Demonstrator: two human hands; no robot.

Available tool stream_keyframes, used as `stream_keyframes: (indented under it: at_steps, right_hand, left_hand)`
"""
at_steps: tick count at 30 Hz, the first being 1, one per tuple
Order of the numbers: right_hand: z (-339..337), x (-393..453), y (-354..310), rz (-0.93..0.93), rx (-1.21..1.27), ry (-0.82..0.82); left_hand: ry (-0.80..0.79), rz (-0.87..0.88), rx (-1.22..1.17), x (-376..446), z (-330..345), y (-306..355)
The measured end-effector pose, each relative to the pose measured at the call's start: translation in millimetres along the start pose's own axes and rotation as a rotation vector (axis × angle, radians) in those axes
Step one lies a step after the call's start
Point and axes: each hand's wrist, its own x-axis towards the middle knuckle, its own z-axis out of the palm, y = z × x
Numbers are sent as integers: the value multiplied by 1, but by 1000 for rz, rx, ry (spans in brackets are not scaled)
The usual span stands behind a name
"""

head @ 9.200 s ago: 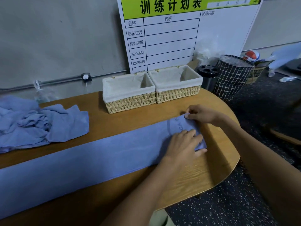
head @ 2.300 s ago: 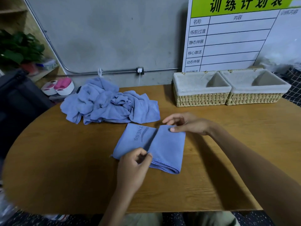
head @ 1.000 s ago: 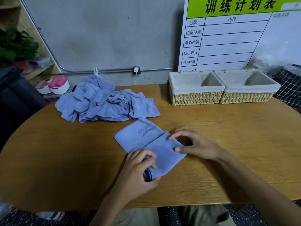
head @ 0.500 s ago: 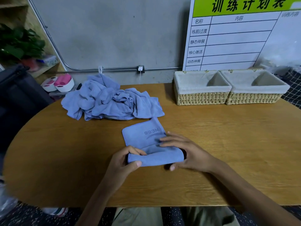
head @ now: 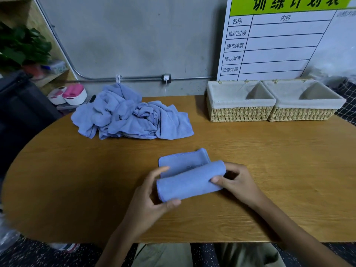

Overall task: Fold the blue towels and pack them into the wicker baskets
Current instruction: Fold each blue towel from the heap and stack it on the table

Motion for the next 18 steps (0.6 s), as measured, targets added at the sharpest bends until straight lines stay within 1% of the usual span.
stream_keyframes:
  at_steps: [2,4,6,11,16,18]
  right_hand:
    - [1,9,-2,34,29,13]
    - [3,21,-4,81,33,51]
    - [4,32,-4,134,4,104]
    - [7,39,8,227,-112,216]
    - [24,33,14,281,-250,310]
    - [28,35,13,283,-331,355]
  left_hand:
    - [106,-24,-116,13,5,0]
    - [198,-86,-153,26,9,-4]
    - [278,-125,-106,34,14,-9]
    - [425,-147,-22,41,24,-12]
    - [493,-150,88,44,28,-14]
    - [520,-136,167,47,27,-15]
